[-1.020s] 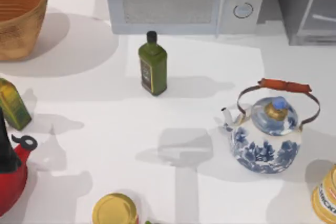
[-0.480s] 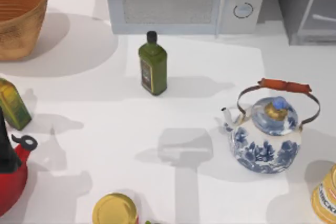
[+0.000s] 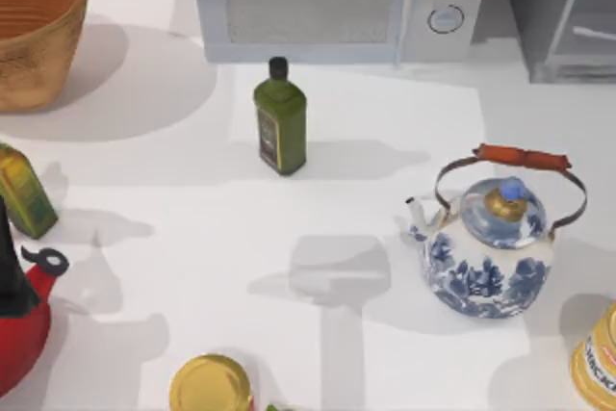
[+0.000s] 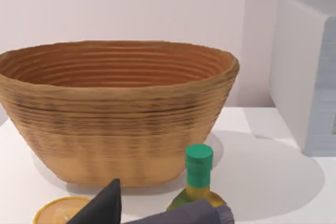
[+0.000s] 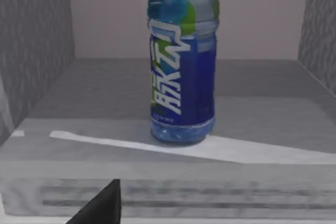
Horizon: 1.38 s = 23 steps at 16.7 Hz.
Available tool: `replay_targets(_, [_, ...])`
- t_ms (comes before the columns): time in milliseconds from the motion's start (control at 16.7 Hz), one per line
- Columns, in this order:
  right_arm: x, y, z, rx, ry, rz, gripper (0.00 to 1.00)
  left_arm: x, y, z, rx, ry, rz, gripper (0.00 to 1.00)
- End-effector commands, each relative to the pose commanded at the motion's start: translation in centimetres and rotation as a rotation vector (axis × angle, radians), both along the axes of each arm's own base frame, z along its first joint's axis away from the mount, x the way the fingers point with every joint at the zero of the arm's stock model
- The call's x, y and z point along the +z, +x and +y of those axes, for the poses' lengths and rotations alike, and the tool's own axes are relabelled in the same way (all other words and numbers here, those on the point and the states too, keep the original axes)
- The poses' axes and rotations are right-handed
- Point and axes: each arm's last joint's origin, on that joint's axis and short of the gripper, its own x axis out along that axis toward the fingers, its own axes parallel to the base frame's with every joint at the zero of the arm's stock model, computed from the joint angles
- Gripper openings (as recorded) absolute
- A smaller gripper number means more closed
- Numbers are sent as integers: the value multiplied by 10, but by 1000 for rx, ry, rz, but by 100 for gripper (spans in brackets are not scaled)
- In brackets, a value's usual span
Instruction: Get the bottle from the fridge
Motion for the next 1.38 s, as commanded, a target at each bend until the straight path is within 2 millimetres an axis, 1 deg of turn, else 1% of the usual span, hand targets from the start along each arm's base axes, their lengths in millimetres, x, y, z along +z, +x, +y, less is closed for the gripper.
replay_targets(180, [3,54,-4,-5,-10,-19,100,0,0,0,0,0,0,100])
replay_targets(360, [3,110,2,-8,-11,-20,100,0,0,0,0,0,0,100])
replay_targets(480, [2,137,10,-11,-10,-12,100,0,0,0,0,0,0,100])
replay_targets(540, [2,147,15,-12,-9,-5,100,0,0,0,0,0,0,100])
replay_targets(660, [0,158,21,-14,-8,6,100,0,0,0,0,0,0,100])
replay_targets(900, [2,158,20,-16,-8,3,100,0,0,0,0,0,0,100])
replay_targets(1020, [-1,162,21,-14,-7,9,100,0,0,0,0,0,0,100])
replay_targets(1140, [-3,175,20,-13,-7,14,100,0,0,0,0,0,0,100])
replay_targets(1380, [1,211,20,-14,-9,0,100,0,0,0,0,0,0,100])
